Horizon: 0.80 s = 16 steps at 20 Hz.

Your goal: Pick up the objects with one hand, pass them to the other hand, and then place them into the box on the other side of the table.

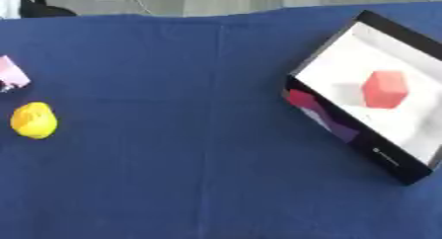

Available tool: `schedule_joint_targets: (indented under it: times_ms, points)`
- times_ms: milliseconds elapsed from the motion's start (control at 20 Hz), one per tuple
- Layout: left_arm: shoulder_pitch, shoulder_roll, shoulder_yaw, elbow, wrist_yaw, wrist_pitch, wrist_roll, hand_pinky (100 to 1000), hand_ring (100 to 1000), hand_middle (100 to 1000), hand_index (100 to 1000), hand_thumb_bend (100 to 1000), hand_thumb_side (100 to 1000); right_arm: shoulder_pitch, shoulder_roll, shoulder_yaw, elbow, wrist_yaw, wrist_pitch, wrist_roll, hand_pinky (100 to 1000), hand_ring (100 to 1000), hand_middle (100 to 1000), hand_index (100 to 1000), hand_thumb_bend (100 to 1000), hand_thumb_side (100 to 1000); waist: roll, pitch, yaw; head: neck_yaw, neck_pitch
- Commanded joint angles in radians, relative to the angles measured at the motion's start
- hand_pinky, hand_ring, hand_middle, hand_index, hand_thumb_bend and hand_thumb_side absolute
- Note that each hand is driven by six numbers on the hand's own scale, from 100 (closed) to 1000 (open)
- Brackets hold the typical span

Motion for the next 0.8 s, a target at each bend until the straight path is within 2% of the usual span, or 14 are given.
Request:
schedule_joint_targets:
  times_ms: [50, 250, 400, 600, 800]
  points:
    - [-0.024, 0.029, -0.005, -0.039, 0.001, -0.009, 0.0, 872, 835, 740, 588, 329, 160, -0.005, -0.029, -0.012, -0.007, -0.008, -0.004, 0.001, 987, 1000, 1000, 1000, 100, 571, -0.015, -0.027, 0.003, -0.004, 0.008]
    - [-0.025, 0.035, -0.017, -0.086, 0.019, -0.024, -0.001, 862, 819, 731, 581, 297, 152, -0.001, -0.034, -0.013, -0.008, -0.017, -0.007, 0.0, 987, 1000, 1000, 1000, 100, 564, -0.019, -0.041, 0.009, -0.012, 0.015]
    - [-0.018, 0.04, -0.029, -0.146, 0.063, -0.037, 0.001, 844, 790, 714, 576, 237, 149, 0.0, -0.041, -0.013, -0.014, -0.029, -0.011, 0.0, 987, 1000, 1000, 1000, 100, 556, -0.021, -0.052, 0.014, -0.026, 0.021]
    - [0.009, 0.053, -0.06, -0.263, 0.146, -0.055, 0.019, 833, 772, 696, 573, 168, 144, -0.003, -0.053, -0.013, -0.024, -0.049, -0.017, -0.002, 986, 1000, 1000, 1000, 100, 543, -0.022, -0.065, 0.02, -0.042, 0.031]
    - [0.044, 0.062, -0.091, -0.375, 0.227, -0.051, 0.028, 831, 770, 697, 574, 144, 144, -0.007, -0.067, -0.013, -0.037, -0.072, -0.024, -0.005, 986, 1000, 1000, 1000, 100, 538, -0.024, -0.078, 0.026, -0.062, 0.04]
